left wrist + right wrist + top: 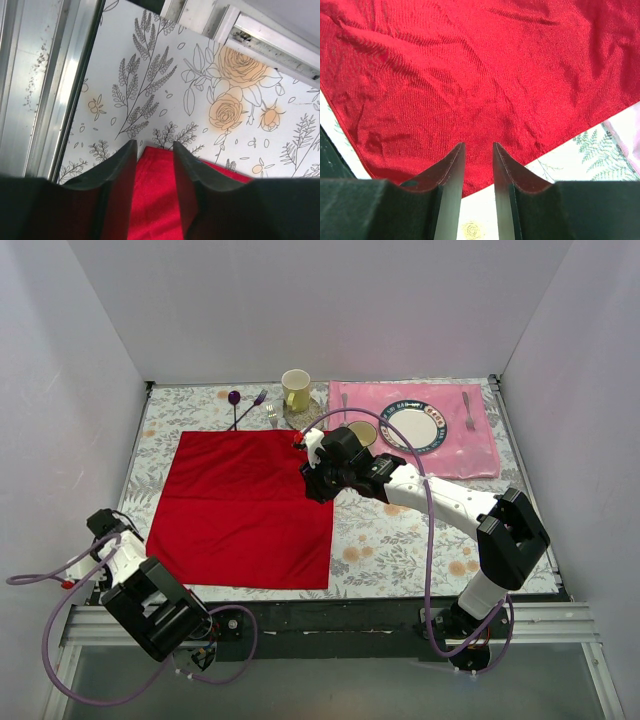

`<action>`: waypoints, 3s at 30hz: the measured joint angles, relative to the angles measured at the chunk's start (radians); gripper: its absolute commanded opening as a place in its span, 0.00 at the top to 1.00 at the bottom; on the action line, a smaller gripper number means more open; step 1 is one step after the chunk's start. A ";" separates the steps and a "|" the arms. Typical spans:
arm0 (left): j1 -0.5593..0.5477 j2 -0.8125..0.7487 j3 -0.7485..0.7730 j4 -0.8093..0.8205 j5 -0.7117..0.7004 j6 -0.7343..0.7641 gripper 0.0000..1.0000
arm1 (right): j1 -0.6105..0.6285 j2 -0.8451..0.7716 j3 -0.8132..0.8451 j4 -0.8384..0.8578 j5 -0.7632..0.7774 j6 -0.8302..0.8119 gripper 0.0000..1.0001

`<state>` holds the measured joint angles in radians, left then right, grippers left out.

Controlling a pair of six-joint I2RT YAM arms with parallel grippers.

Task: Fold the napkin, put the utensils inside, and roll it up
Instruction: Fold the napkin

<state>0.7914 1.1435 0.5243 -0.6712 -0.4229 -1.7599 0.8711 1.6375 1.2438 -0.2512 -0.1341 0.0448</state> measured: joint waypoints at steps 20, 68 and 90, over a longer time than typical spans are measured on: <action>0.001 0.033 0.054 -0.106 0.018 -0.126 0.32 | 0.000 0.035 0.000 0.001 -0.013 0.000 0.65; -0.215 -0.101 0.112 -0.076 0.319 -0.051 1.00 | 0.102 0.300 0.136 0.205 -0.255 0.110 0.48; -0.620 0.010 0.255 -0.030 0.442 -0.029 1.00 | 0.118 0.642 0.348 0.599 -0.498 0.410 0.23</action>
<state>0.1719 1.1530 0.7792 -0.7010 0.0189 -1.7893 0.9890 2.2799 1.5913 0.3481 -0.6319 0.4549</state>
